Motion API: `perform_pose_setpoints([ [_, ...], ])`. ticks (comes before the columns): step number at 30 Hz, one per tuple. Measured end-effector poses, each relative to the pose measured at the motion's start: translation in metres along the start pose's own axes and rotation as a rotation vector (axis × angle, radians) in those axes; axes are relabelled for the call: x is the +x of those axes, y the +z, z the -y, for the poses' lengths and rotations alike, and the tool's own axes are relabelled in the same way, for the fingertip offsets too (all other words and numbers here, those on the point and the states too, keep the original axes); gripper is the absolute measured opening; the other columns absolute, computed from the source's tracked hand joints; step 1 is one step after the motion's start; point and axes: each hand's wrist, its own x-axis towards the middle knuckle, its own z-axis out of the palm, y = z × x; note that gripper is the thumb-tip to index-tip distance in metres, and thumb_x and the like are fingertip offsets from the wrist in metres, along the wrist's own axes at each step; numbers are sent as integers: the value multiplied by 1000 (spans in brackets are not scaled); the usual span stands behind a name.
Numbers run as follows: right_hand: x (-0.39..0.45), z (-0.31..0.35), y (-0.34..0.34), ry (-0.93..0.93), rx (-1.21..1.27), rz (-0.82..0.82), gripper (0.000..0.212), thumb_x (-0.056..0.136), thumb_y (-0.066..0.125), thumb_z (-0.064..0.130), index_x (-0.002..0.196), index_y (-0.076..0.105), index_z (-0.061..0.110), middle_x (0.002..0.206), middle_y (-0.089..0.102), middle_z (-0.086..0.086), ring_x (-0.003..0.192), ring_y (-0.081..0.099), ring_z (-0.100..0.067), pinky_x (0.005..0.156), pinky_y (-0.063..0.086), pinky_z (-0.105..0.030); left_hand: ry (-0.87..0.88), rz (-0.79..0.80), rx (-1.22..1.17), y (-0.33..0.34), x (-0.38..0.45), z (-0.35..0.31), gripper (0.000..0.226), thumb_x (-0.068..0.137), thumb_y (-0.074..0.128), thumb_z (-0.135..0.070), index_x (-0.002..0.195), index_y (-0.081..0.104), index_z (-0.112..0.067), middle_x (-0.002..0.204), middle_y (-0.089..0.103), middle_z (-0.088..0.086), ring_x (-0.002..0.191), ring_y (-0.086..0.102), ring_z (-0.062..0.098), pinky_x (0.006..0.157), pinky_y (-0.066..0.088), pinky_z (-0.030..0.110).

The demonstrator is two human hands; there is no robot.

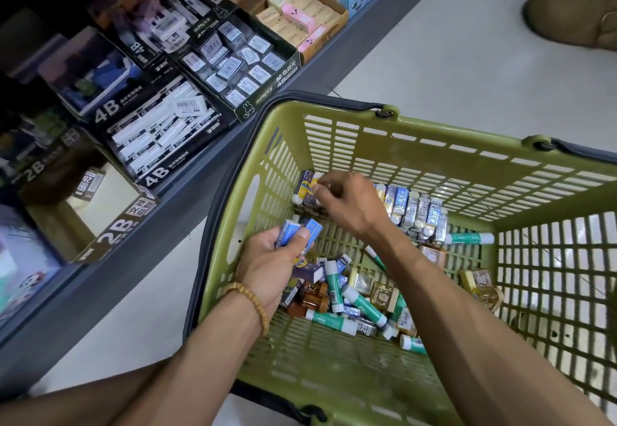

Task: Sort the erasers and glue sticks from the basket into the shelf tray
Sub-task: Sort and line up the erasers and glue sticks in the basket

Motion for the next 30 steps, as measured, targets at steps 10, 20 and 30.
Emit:
perform_pose_setpoints([
  [10, -38, 0, -34, 289, 683, 273, 16, 92, 67, 6, 76, 66, 6, 64, 65, -7, 47, 56, -12, 46, 48, -22, 92, -33, 182, 14, 9, -2, 6, 85, 72, -23, 86, 74, -18, 79, 75, -5, 80, 71, 21, 75, 58, 35],
  [20, 30, -4, 16, 309, 277, -78, 33, 91, 69, 20, 60, 67, 7, 57, 69, -11, 46, 62, -14, 53, 53, -30, 94, -74, 146, 8, 5, 3, 14, 87, 70, -23, 73, 69, -19, 63, 63, -20, 61, 57, -5, 50, 39, 7],
  [30, -47, 3, -33, 337, 570, 228, 46, 92, 65, 43, 79, 72, -1, 66, 70, -8, 56, 58, -15, 52, 48, -26, 117, -176, 123, 20, 3, -10, 17, 89, 69, -25, 74, 66, -18, 70, 64, -13, 67, 58, 5, 57, 41, 16],
])
